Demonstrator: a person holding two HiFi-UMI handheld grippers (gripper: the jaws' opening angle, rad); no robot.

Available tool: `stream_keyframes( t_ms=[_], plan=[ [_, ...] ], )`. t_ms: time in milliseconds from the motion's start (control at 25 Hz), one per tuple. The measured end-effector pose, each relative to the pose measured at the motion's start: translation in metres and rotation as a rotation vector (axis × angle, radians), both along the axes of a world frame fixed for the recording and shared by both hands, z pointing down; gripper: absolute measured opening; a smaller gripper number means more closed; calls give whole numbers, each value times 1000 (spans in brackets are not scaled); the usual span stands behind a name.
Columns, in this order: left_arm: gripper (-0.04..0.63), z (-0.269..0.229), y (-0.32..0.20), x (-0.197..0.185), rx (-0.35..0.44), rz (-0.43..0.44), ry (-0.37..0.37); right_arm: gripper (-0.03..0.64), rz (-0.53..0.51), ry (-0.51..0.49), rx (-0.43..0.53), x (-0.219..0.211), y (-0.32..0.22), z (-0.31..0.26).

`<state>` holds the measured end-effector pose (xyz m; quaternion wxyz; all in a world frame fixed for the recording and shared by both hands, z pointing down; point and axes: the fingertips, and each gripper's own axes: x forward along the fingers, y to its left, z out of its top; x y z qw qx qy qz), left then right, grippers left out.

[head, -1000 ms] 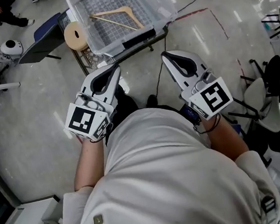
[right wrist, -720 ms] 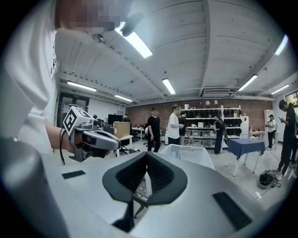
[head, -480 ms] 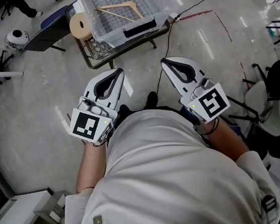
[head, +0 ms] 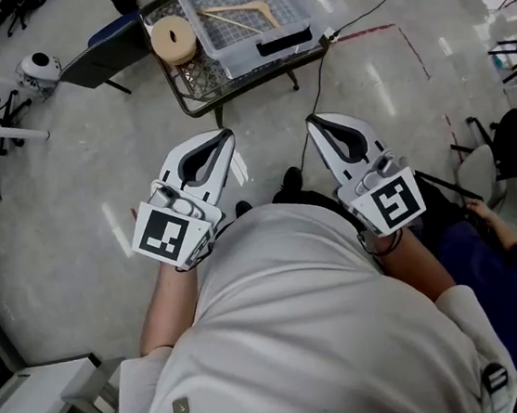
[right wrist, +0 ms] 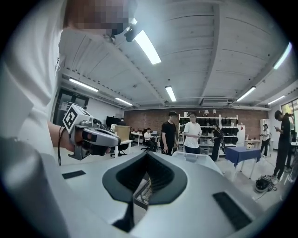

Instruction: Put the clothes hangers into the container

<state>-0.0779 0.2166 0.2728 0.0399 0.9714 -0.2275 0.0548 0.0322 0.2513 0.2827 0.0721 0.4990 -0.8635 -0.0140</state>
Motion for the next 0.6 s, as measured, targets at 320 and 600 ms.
stream_keyframes(
  t_ms=[320,600],
  plan=[
    [17,1,31,-65,6,24,-3,20,40,-22,17,-61,32,1],
    [17,-8,35,-99,24,28,15,20,82,-29,24,-89,42,-5]
  ],
)
